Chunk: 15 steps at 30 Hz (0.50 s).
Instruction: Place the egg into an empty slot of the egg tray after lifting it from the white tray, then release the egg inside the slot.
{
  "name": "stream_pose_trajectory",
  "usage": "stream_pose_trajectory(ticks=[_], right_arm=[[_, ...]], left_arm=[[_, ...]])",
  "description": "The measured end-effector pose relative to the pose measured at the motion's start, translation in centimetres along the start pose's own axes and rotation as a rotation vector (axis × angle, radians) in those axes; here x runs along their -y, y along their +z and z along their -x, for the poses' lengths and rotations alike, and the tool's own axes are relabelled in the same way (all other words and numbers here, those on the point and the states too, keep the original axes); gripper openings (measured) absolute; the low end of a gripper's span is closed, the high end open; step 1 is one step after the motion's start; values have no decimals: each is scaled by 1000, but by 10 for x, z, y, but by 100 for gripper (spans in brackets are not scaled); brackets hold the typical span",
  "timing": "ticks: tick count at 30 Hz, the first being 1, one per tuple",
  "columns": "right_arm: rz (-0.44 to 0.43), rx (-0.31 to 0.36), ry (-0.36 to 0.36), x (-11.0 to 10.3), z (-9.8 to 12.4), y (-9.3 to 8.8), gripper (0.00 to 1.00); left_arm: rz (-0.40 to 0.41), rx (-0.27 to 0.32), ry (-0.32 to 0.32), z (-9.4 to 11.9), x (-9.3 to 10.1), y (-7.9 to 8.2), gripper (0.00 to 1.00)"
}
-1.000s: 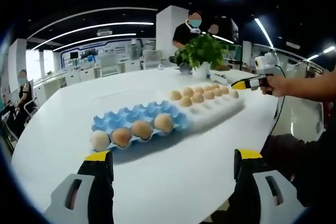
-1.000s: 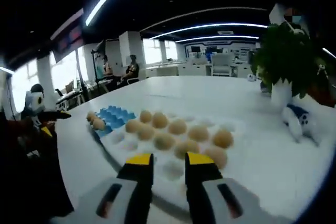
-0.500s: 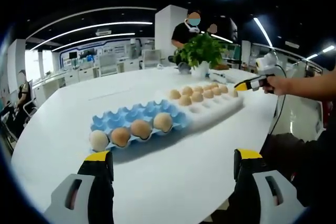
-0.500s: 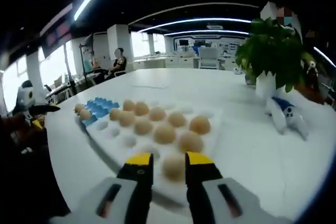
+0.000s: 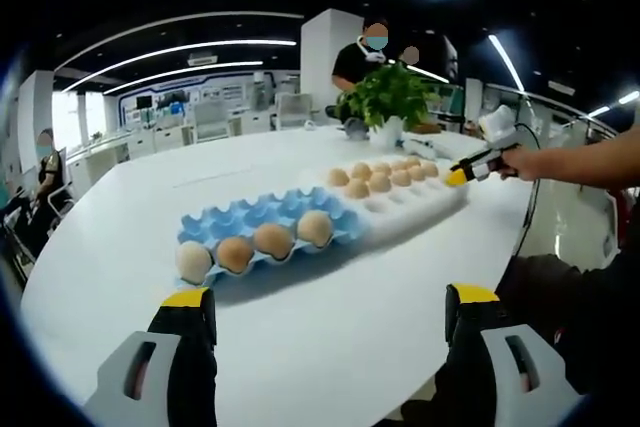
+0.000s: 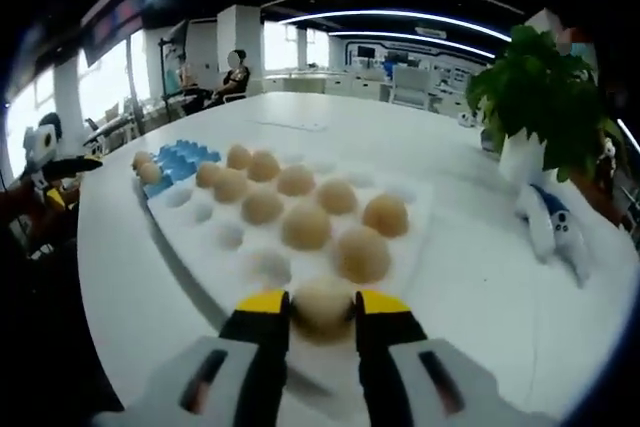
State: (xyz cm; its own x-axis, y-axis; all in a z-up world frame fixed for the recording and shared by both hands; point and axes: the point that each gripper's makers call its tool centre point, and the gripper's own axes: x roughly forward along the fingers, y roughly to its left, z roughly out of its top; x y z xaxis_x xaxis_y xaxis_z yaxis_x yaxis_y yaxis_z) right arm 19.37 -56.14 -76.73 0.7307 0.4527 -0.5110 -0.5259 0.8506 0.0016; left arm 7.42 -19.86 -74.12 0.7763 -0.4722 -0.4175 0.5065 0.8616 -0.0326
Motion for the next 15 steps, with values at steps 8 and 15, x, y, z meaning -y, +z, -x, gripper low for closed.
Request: stream_pose_trajectory(ticks=[8, 15], right_arm=[[33, -40, 5, 0, -8, -6, 25], [34, -59, 15, 3, -13, -10, 25]], left_arm=[[5, -4, 6, 1, -1, -2, 97], [10, -3, 12, 2, -1, -3, 96]])
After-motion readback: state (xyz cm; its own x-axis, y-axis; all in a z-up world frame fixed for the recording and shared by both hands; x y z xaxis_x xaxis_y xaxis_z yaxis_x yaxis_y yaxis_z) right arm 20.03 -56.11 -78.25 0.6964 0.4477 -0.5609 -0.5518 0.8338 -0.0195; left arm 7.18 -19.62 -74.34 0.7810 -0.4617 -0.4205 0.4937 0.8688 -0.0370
